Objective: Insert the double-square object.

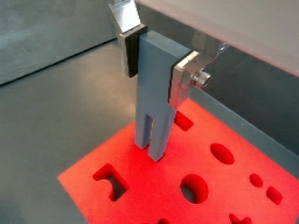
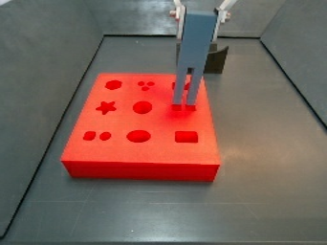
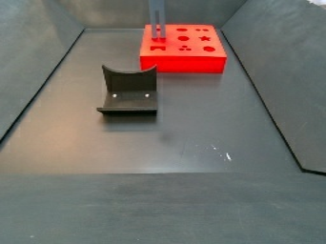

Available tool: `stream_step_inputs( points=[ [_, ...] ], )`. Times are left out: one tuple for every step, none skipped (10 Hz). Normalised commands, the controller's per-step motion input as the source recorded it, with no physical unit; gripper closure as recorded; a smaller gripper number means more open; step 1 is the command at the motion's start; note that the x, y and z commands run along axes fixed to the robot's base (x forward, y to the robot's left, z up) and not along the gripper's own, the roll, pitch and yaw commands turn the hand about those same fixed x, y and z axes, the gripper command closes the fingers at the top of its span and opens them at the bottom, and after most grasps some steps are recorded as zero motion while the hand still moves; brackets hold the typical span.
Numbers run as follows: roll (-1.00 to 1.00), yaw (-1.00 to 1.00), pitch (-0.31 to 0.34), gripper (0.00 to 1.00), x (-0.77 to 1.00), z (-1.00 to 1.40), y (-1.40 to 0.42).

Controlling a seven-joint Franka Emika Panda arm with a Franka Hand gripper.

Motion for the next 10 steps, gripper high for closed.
stream_step_inputs(
  points=[
    [0.03, 0.00, -0.060, 1.00, 0.00, -0.20, -0.09],
    [0.00, 0.00, -0.040, 1.00, 0.00, -0.18, -0.03],
    [0.00, 0.00, -0.046, 1.00, 0.00, -0.23, 0.00],
    [0.00, 0.00, -0.034, 1.00, 0.00, -0.21, 0.00],
    [0.00, 0.00, -0.046, 1.00, 0.00, -0.22, 0.00],
    [0.00, 0.00, -0.044, 1.00, 0.00, -0.22, 0.00],
    [0.00, 0.00, -0.049, 1.00, 0.00, -0.20, 0.00],
    [0.00, 0.00, -0.046, 1.00, 0.00, -0.19, -0.02],
    [0.01, 0.00, -0.033, 1.00, 0.00, -0.15, -0.11],
    [0.00, 0.00, -0.030, 1.00, 0.00, -0.16, -0.09]
  ],
)
